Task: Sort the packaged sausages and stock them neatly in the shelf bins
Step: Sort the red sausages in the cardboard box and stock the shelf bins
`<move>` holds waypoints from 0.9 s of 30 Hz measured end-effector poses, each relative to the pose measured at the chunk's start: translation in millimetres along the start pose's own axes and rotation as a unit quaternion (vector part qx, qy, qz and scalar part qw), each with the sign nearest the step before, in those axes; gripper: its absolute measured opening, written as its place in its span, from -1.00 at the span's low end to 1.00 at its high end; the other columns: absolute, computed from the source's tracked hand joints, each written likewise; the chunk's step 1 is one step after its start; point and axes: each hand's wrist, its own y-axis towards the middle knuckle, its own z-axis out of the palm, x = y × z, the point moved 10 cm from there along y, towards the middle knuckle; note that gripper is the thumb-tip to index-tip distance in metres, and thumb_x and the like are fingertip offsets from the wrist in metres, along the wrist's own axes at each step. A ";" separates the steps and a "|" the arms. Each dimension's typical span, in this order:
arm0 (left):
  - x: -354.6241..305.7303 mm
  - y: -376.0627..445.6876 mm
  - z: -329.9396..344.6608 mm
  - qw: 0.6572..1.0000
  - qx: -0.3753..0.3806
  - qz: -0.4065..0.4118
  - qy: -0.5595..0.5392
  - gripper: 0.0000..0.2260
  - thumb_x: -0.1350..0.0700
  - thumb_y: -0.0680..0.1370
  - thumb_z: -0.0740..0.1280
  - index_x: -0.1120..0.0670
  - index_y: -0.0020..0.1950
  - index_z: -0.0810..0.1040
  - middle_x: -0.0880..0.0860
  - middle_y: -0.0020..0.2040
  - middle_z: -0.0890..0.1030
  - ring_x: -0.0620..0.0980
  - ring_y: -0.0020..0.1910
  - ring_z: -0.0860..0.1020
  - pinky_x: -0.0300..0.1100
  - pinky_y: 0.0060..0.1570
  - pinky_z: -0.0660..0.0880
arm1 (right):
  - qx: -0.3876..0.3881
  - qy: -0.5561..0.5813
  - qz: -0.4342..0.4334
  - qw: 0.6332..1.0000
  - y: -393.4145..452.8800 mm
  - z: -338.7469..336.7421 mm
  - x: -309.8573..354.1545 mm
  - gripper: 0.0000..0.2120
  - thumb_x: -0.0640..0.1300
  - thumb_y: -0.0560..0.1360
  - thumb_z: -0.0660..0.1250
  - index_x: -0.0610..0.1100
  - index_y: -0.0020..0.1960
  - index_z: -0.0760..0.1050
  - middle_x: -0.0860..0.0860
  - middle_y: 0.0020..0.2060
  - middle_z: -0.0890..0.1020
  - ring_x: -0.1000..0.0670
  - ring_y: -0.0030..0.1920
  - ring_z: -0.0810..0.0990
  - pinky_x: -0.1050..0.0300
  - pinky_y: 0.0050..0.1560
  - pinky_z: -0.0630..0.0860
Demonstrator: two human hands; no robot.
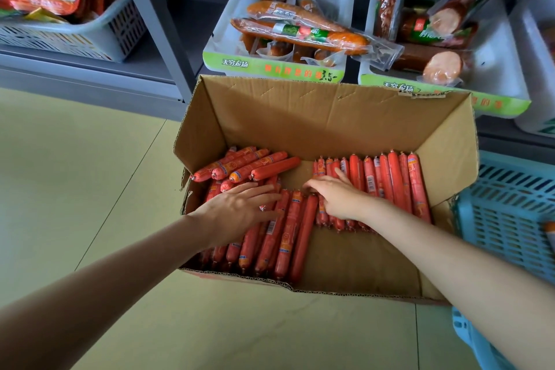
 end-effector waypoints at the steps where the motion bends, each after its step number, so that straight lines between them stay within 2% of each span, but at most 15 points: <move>1: 4.4 -7.3 -3.8 1.000 -0.027 -0.009 -0.006 -0.32 0.30 0.22 0.50 -0.07 0.30 0.51 0.06 0.35 0.48 0.05 0.35 0.43 -0.04 0.31 0.35 | 0.003 -0.013 0.003 1.000 -0.9 -2.1 4.0 -0.40 -0.47 0.47 0.06 -0.09 0.45 0.22 -0.10 0.44 0.28 -0.04 0.52 0.02 -0.01 0.46 -0.33; 2: 9.2 -14.3 -4.0 0.999 -0.047 -0.020 -0.016 -0.31 0.29 0.16 0.53 -0.05 0.27 0.54 0.07 0.29 0.53 0.05 0.29 0.49 -0.02 0.23 0.43 | 0.009 -0.026 0.008 1.000 -1.9 -3.4 7.5 -0.42 -0.45 0.50 0.07 -0.11 0.46 0.20 -0.14 0.43 0.29 -0.10 0.52 0.01 -0.01 0.46 -0.32; 4: 14.5 -23.9 -7.4 0.996 -0.072 -0.033 -0.036 -0.32 0.28 0.17 0.53 -0.01 0.28 0.54 0.07 0.26 0.55 0.05 0.25 0.52 -0.01 0.19 0.45 | 0.010 -0.043 0.011 0.999 -1.3 -3.7 12.9 -0.45 -0.40 0.53 0.09 -0.11 0.48 0.16 -0.19 0.37 0.37 -0.17 0.50 0.08 -0.03 0.46 -0.29; 7: 17.7 -27.1 -18.3 0.991 -0.111 -0.036 -0.061 -0.38 0.30 0.20 0.52 0.08 0.25 0.57 0.06 0.19 0.60 0.04 0.19 0.57 -0.01 0.15 0.48 | 0.014 -0.035 0.004 0.999 -0.6 -3.5 22.3 -0.43 -0.41 0.51 0.10 -0.09 0.48 0.19 -0.17 0.29 0.46 -0.14 0.45 0.24 -0.02 0.48 -0.24; 9: 20.2 -26.5 -21.0 0.990 -0.122 -0.043 -0.061 -0.43 0.29 0.19 0.54 0.09 0.19 0.61 0.06 0.13 0.63 0.03 0.12 0.61 -0.06 0.10 0.52 | 0.030 -0.009 0.007 0.999 -2.6 -4.0 24.4 -0.39 -0.43 0.51 0.07 -0.03 0.49 0.19 -0.15 0.39 0.38 -0.18 0.49 0.12 0.01 0.48 -0.16; 11: 20.1 -25.3 -20.4 0.988 -0.129 -0.048 -0.069 -0.47 0.27 0.21 0.54 0.08 0.17 0.62 0.06 0.10 0.65 0.02 0.08 0.62 -0.08 0.07 0.54 | 0.052 -0.009 0.003 0.999 -6.7 -1.2 23.8 -0.34 -0.45 0.51 0.04 0.03 0.51 0.13 -0.10 0.47 0.27 -0.19 0.52 -0.02 -0.01 0.48 -0.17; 14: 16.8 -25.7 -24.3 0.986 -0.157 -0.043 -0.046 -0.62 0.23 0.34 0.43 0.07 0.15 0.63 0.05 0.09 0.64 0.02 0.08 0.61 -0.10 0.16 0.47 | 0.063 -0.037 0.006 0.997 -10.9 -0.9 15.6 -0.25 -0.48 0.47 0.06 0.05 0.53 0.03 -0.16 0.47 0.24 -0.21 0.52 -0.03 -0.09 0.49 -0.20; 17: 20.7 -25.4 -34.6 0.982 -0.178 -0.062 -0.013 -0.66 0.17 0.46 0.19 0.08 0.16 0.61 0.07 0.14 0.61 0.06 0.16 0.54 -0.03 0.23 0.34 | -0.008 -0.043 0.026 0.999 -14.7 -28.9 1.9 -0.27 -0.48 0.43 0.09 -0.01 0.52 0.11 -0.12 0.45 0.28 -0.13 0.49 0.11 0.00 0.50 -0.08; 19: 31.7 -22.2 -39.5 0.979 -0.178 -0.100 -0.001 -0.64 0.13 0.46 0.16 0.08 0.20 0.59 0.10 0.20 0.58 0.12 0.24 0.50 0.08 0.23 0.41 | -0.062 -0.070 0.033 0.995 -21.5 -51.4 -10.2 -0.30 -0.45 0.42 0.11 0.00 0.49 0.18 -0.05 0.46 0.28 -0.11 0.45 0.19 0.02 0.45 0.07; 22: 42.5 -11.7 -37.8 0.981 -0.138 -0.136 -0.010 -0.59 0.12 0.42 0.27 0.10 0.27 0.54 0.14 0.26 0.55 0.19 0.26 0.49 0.20 0.17 0.46 | -0.056 -0.117 0.056 0.990 -36.6 -58.3 -36.1 -0.30 -0.43 0.44 0.08 0.08 0.48 0.18 -0.02 0.48 0.18 -0.12 0.45 0.11 -0.03 0.44 0.08; 24: 40.3 -2.5 -40.7 0.981 -0.135 -0.136 -0.019 -0.57 0.10 0.43 0.18 0.09 0.27 0.54 0.13 0.24 0.56 0.17 0.24 0.52 0.17 0.17 0.47 | -0.042 -0.147 0.082 0.985 -48.8 -57.2 -54.7 -0.34 -0.39 0.46 0.10 0.08 0.48 0.18 -0.03 0.49 0.11 -0.12 0.47 0.04 -0.06 0.45 0.03; 27: 29.8 23.6 -47.0 0.975 -0.145 -0.151 -0.079 -0.53 0.10 0.42 0.08 0.18 0.24 0.55 0.18 0.20 0.57 0.17 0.18 0.56 0.04 0.15 0.48 | -0.115 -0.066 0.194 0.972 -74.5 -73.8 -85.7 -0.42 -0.31 0.52 0.12 0.00 0.49 0.14 -0.08 0.52 0.01 -0.18 0.49 -0.01 -0.12 0.47 0.08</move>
